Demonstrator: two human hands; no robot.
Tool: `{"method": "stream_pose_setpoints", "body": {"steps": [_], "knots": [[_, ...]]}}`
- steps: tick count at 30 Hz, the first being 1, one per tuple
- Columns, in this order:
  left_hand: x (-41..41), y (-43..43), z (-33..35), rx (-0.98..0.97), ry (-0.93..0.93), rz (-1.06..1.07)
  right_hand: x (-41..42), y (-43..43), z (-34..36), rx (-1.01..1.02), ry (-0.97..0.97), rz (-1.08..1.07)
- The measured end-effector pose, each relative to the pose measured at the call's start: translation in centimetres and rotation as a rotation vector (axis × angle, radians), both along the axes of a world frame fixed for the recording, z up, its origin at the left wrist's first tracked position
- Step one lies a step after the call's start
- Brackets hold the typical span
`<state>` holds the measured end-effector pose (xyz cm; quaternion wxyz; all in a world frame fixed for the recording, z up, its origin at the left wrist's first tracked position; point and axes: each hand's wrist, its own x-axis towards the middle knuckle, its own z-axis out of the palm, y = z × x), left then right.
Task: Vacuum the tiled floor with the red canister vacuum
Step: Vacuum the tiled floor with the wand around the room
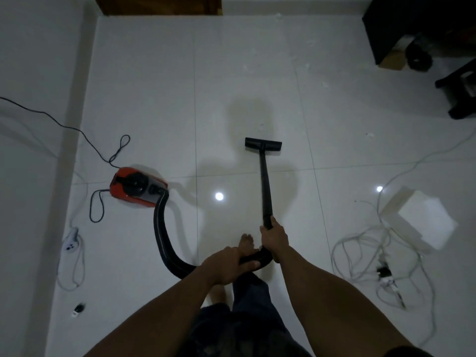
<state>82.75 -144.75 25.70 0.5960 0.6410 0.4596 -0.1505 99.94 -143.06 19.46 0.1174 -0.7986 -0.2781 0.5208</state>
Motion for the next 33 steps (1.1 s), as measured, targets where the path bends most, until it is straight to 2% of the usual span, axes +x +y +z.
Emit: {"method": "stream_pose_setpoints", "body": {"steps": [5,15,20,33], "knots": [[-1.2,-5.7,-0.2,-0.006,-0.015,-0.058,-1.2,-6.3,-0.7,-0.055,0.043,-0.067],[0.7,-8.2,-0.3,0.0,-0.016,-0.178,0.9,-10.9,-1.3,-0.092,0.041,-0.188],[4.1,-6.5,-0.4,-0.013,0.0,-0.163,4.3,-9.2,-2.4,-0.096,0.129,-0.189],[17.6,2.3,-0.6,0.004,0.028,-0.001,17.3,2.9,-2.9,-0.074,0.094,0.061]]}}
